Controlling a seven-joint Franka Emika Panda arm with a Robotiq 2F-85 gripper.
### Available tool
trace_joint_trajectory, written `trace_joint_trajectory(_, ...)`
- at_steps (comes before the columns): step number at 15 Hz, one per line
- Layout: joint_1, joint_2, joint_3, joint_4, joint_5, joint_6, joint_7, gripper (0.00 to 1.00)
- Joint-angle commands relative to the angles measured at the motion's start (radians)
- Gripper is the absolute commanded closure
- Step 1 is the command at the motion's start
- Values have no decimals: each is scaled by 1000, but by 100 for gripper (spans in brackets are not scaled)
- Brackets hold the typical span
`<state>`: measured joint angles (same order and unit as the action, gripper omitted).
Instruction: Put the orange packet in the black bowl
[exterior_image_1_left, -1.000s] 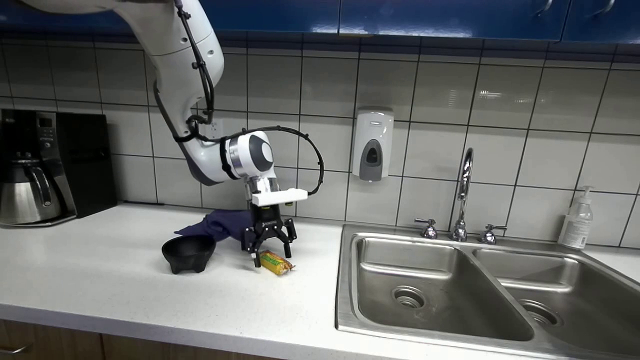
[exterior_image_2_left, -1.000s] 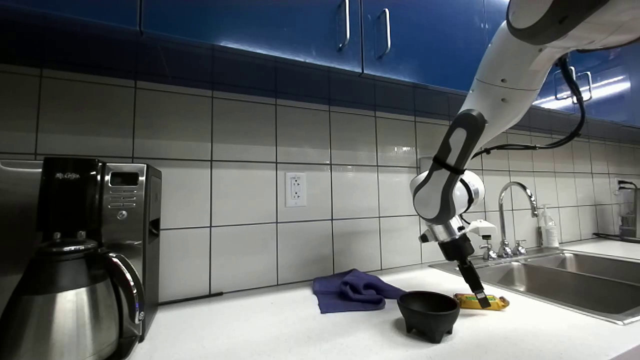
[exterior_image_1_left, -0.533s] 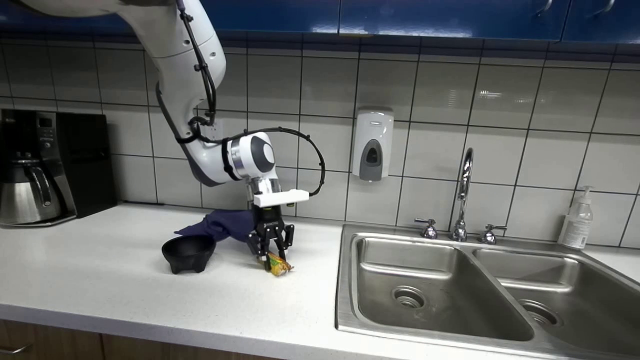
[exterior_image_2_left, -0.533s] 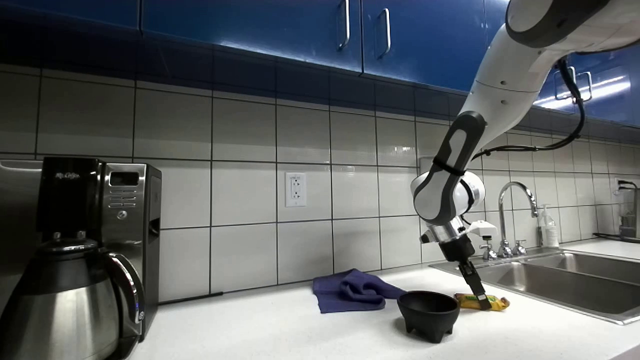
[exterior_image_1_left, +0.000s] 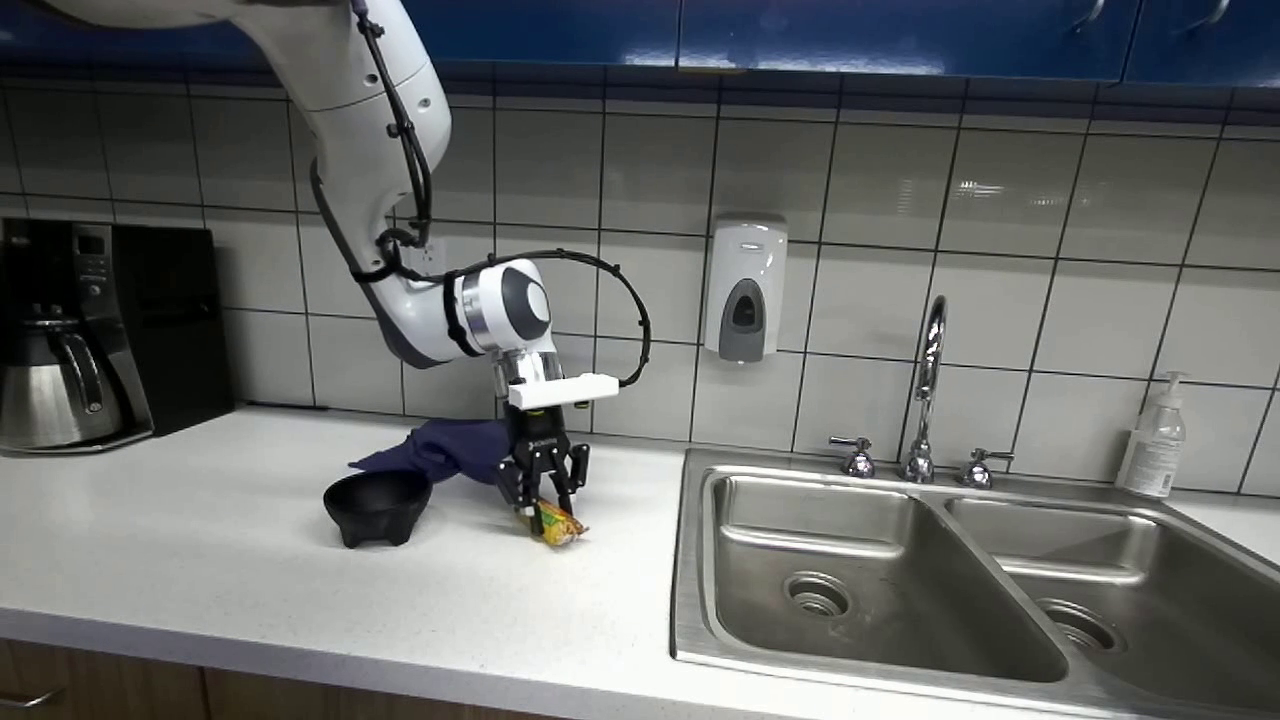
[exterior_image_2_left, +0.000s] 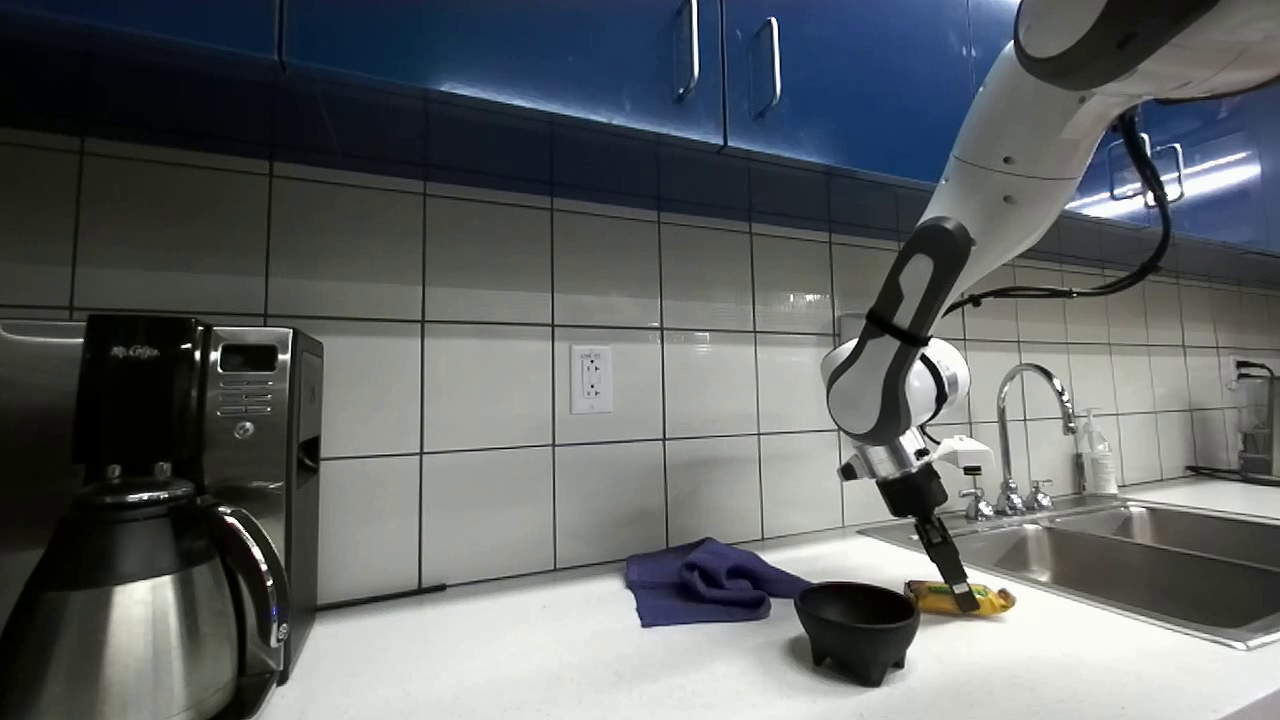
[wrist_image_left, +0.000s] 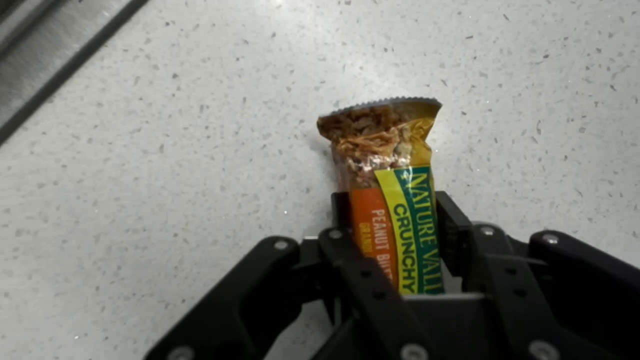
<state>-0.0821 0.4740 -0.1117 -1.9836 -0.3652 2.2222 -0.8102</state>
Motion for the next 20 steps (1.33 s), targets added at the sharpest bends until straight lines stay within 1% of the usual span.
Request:
trace_joint_trajectory(1, -24, -82, 24, -56, -28, 29, -24, 82)
trace_joint_trajectory(5, -22, -145, 28, -96, -19, 43, -24, 82)
trace_joint_trajectory(11, -9, -252, 47, -190, -13, 72, -25, 82)
trace_joint_trajectory(20, 18, -355, 87, -294, -11, 111, -37, 82)
